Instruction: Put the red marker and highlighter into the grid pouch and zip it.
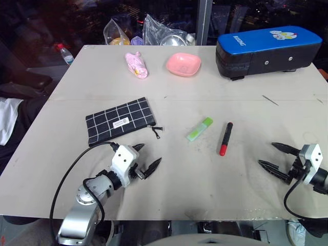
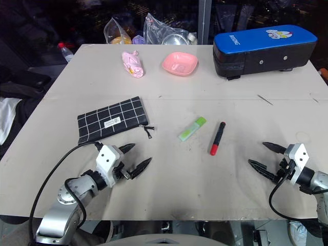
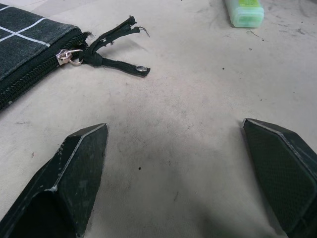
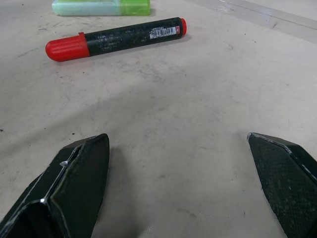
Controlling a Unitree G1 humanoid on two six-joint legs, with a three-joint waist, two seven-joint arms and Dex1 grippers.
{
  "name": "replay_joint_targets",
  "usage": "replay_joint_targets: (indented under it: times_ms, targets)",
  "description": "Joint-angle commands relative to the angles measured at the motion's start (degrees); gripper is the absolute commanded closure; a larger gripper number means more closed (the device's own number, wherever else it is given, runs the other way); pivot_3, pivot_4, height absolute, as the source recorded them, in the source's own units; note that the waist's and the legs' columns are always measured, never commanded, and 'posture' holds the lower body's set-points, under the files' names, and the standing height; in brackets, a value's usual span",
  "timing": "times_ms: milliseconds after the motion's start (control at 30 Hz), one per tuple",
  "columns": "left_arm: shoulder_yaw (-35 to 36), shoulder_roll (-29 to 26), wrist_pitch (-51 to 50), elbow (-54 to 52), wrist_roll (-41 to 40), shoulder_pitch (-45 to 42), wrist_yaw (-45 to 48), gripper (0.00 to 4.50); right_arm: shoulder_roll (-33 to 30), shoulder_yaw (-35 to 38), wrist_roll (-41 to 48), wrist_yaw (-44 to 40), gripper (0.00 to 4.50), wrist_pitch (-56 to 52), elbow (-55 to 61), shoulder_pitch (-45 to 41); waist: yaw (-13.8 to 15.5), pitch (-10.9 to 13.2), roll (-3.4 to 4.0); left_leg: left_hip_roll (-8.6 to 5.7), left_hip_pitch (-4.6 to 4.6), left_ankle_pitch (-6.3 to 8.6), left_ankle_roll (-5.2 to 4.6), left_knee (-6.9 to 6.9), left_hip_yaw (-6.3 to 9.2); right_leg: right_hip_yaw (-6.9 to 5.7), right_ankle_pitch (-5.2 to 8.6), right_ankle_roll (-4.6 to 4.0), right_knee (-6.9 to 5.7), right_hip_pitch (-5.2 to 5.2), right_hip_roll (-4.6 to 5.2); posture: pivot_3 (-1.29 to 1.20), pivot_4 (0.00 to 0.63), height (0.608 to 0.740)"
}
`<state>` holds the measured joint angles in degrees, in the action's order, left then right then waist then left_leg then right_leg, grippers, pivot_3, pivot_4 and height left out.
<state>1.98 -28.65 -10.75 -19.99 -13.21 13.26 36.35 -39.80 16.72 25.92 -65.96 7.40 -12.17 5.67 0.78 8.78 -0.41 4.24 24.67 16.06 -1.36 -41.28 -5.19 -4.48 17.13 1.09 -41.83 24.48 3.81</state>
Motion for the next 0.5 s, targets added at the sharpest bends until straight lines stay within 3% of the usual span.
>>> replay_joint_targets:
  times_ms: [33, 300, 500]
  targets:
    - [2.3, -1.1, 1.3, 0.0, -0.9, 1.2, 0.9, 0.08, 0.1, 0.4, 2.2, -1.2, 0.00, -0.8, 3.8, -0.3, 0.0, 0.0, 0.00, 0.00, 0.00, 0.00, 0.00, 0.00, 0.00, 0.00, 0.00, 0.00, 0.00, 0.00, 0.00, 0.00, 0.150, 0.686]
    - [12.7, -6.6, 4.4, 3.6, -6.5, 2.7, 7.7, 0.08, 1.2, -2.9, 7.7, -2.3, 0.00, -7.4, 17.7, 0.4, 0.1, 0.0, -0.02, 0.08, 0.03, 0.01, 0.00, 0.00, 0.03, -0.05, 0.01, -0.01, 0.00, 0.02, -0.04, 0.00, 0.150, 0.686]
    - [21.6, -12.8, 10.0, 15.0, -8.0, 1.2, 14.1, 0.08, 2.4, -4.6, 10.2, -0.7, 0.00, -11.6, 24.0, -1.6, 0.0, 0.1, -0.08, 0.07, 0.05, 0.01, -0.01, 0.00, 0.09, -0.13, 0.01, -0.02, 0.01, 0.02, -0.03, 0.00, 0.150, 0.686]
